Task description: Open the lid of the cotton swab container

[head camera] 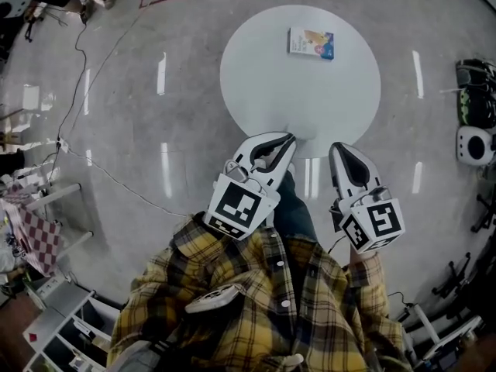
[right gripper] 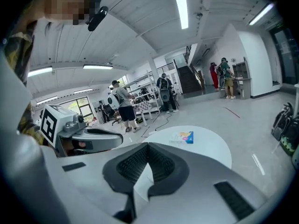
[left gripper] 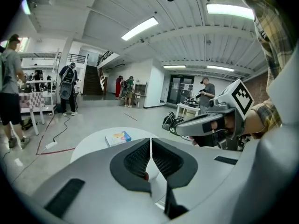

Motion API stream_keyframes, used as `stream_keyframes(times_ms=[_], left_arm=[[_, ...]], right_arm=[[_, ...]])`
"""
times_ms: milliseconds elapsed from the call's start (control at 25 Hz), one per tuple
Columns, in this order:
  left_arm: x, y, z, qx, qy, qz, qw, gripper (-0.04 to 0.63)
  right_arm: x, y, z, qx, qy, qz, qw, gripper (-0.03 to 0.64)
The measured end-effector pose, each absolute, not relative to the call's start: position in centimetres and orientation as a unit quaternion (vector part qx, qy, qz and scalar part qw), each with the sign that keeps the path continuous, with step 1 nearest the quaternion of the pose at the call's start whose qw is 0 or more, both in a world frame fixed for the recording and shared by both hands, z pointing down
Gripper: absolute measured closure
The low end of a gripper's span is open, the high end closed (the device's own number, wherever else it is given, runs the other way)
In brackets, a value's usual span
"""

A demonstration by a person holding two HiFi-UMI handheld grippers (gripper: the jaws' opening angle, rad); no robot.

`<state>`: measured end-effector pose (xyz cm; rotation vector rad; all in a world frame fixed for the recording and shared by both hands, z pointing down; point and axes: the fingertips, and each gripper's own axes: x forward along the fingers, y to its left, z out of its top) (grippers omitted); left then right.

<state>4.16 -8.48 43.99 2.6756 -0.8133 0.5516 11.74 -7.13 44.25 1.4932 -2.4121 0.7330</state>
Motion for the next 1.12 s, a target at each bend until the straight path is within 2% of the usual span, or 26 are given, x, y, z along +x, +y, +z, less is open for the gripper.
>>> stream_keyframes(times_ms=[800,1000,1120], left_arm=[[4.3,-8.9,51.5,0.935,-0.234,0.222,0.145,0.567],[4.7,-8.9,53.5,0.934,-0.213,0.242,0.155,0.461],[4.9,-9.0,55.4,0.931,-0.199,0.261,0.161,0.374]], right_arm=[[10.7,-7.4,48.8,0.496,-0.810,0.292,0.112,0.601],[10.7,-7.5,49.3,0.498,-0.807,0.296,0.117,0.601],[10.8,-7.5,49.5,0.499,-0.805,0.298,0.121,0.601]])
